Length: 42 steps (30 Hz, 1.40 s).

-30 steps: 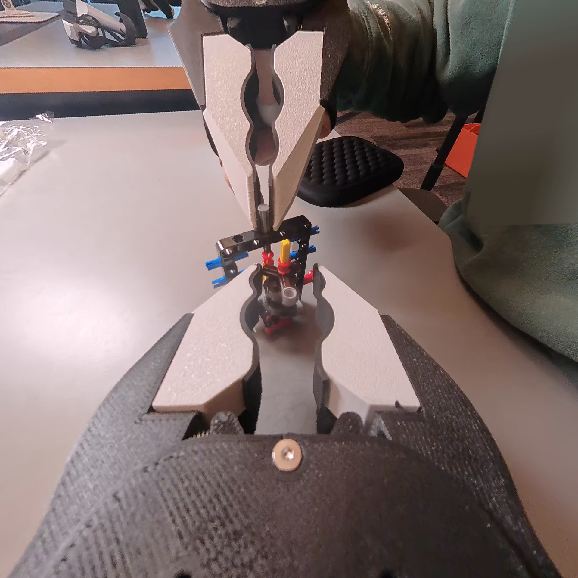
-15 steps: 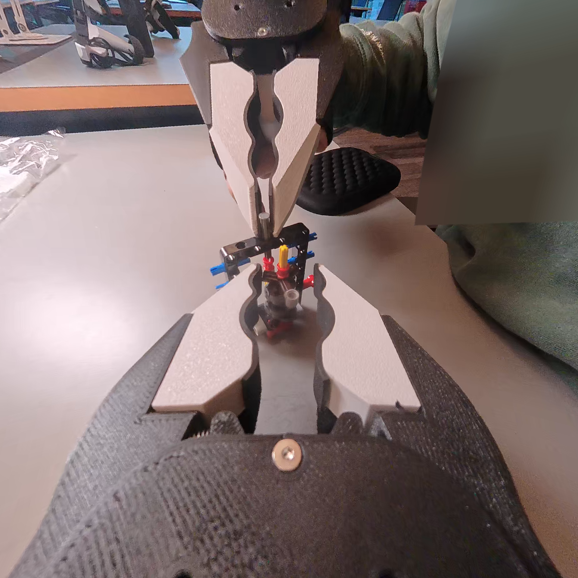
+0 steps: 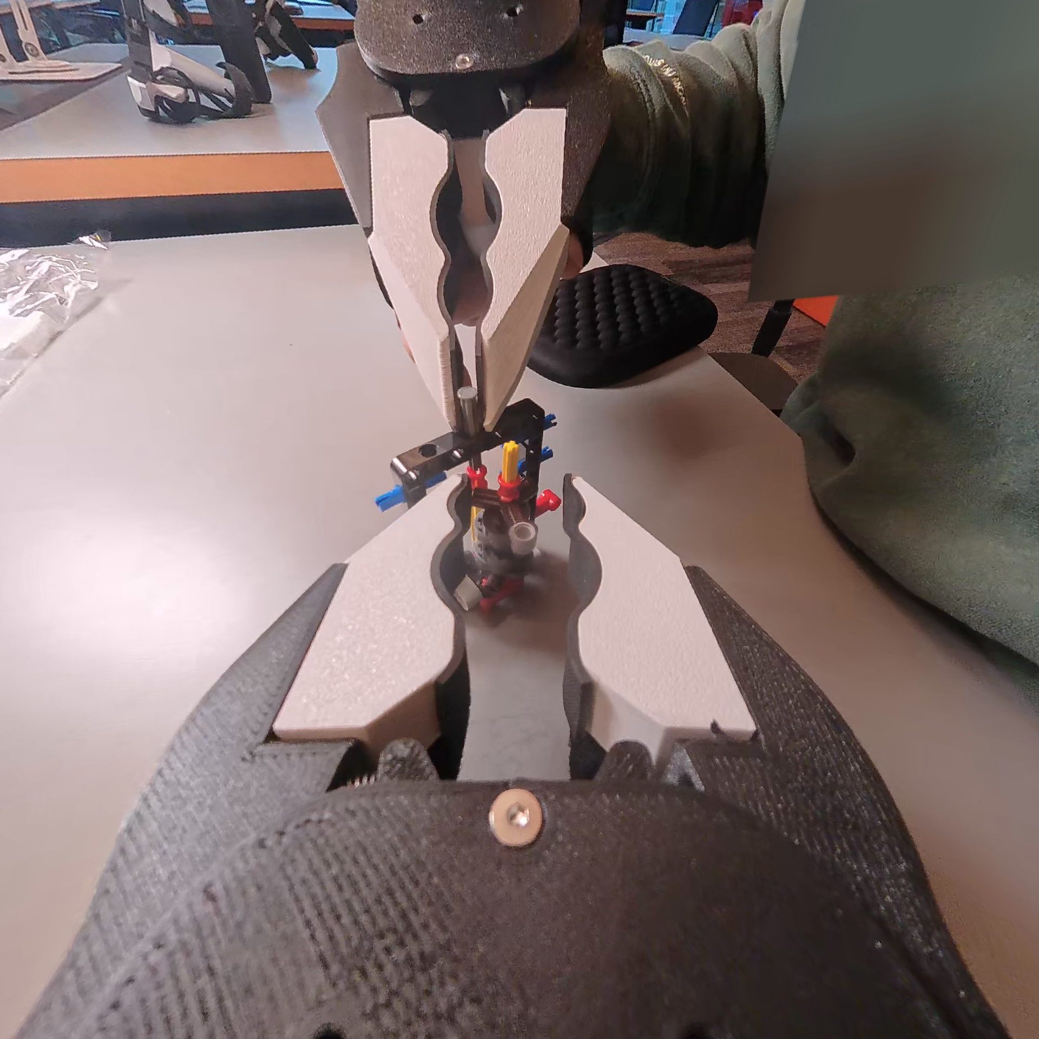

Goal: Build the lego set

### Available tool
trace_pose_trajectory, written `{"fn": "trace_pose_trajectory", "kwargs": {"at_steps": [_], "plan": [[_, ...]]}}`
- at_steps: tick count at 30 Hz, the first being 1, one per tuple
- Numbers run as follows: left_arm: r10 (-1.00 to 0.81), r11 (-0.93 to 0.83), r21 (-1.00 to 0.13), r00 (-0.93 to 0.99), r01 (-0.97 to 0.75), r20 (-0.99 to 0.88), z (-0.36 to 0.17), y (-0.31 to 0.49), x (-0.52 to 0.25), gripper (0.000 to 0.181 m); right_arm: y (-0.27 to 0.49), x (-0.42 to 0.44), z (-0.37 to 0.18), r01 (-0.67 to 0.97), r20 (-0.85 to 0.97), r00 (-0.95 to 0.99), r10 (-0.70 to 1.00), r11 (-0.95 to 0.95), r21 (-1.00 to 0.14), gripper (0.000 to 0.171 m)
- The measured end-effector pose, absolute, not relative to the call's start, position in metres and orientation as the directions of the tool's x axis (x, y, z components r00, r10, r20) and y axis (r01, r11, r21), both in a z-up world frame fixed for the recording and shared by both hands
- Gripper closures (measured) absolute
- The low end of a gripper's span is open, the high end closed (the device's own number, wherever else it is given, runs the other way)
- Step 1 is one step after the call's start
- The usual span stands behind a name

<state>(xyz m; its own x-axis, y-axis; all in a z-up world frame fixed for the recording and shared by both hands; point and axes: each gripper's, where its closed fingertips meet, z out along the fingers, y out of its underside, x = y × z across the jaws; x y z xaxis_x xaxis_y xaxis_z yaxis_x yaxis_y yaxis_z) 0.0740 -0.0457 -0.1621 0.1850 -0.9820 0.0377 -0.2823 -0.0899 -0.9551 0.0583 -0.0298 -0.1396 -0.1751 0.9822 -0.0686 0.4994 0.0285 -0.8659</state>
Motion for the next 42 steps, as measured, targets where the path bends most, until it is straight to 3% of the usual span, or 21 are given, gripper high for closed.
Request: {"fn": "trace_pose_trajectory", "kwargs": {"at_steps": [42], "plan": [[-0.983, -0.087, -0.955, 0.18, -0.284, 0.036, -0.1633, -0.0472, 0.0761, 0.149, -0.033, 0.0611, -0.1412, 0.622, -0.112, -0.308, 0.945, 0.111, -0.775, 0.168]]}}
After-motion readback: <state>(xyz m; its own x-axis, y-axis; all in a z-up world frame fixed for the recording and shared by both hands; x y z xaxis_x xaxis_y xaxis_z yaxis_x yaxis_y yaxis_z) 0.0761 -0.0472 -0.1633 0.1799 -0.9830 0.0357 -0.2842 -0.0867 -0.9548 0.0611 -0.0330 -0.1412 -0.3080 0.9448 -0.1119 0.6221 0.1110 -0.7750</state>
